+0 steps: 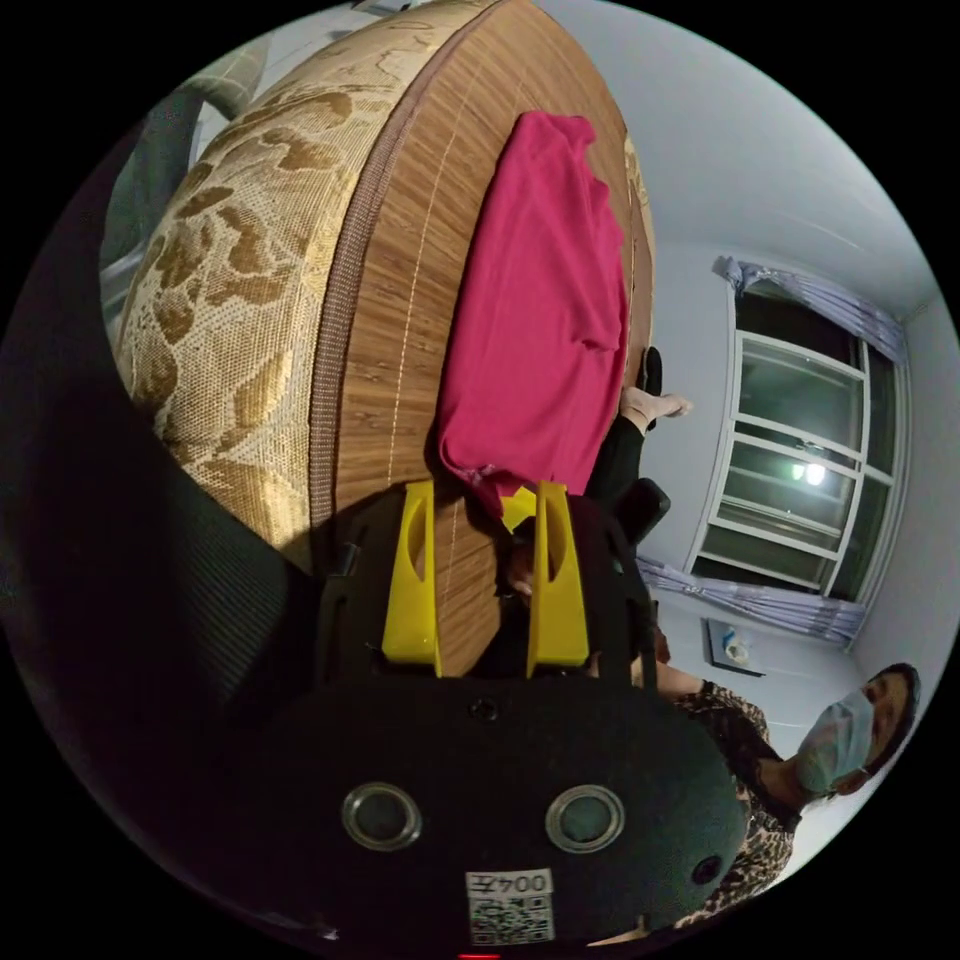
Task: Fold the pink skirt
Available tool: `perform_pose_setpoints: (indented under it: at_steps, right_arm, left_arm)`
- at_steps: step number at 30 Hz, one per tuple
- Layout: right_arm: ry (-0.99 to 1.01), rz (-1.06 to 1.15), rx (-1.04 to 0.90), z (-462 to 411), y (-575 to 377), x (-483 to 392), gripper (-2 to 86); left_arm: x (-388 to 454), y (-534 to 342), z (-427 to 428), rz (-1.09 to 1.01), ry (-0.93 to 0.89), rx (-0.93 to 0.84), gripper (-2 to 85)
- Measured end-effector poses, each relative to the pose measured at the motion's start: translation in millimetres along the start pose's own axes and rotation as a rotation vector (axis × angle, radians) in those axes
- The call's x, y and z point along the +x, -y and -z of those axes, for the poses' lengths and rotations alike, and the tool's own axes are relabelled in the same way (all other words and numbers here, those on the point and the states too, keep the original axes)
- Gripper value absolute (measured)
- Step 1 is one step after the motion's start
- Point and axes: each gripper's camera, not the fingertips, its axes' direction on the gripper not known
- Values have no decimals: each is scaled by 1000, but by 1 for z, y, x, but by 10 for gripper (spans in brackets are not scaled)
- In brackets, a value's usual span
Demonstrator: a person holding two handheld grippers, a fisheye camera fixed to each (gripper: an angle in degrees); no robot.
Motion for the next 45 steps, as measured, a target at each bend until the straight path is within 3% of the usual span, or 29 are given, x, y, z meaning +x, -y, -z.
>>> perform_pose_setpoints:
  at_steps: [6,16,22,26,31,36,39,41,45]
  right_arm:
    - [-39,53,-29,4,13,-36,2]
    - [-39,61,-35,6,36,-80,5]
    - [-50,76,-47,0,56,-111,23]
    - [-71,90,-40,4,70,-136,53]
    - [-153,58,47,63,97,-164,79]
    - [-404,-224,170,172,101,-144,86]
    - [-523,-373,75,183,97,-133,98]
    - [-474,-422,27,171,101,-132,118]
    - [-727,-403,-240,109,137,-148,148]
  left_arm:
    - [-6,6,2,35,-58,5,148]
    - [10,9,-3,6,22,-20,117]
    - [33,9,-11,-69,164,-54,48]
    - [60,-3,8,-154,257,49,33]
    - [72,-11,63,-179,281,187,24]
    - [63,-3,101,-169,354,217,20]
    - [54,-1,103,-156,313,217,20]
    - [52,-1,101,-160,273,218,20]
    - [59,-3,102,-191,281,216,19]
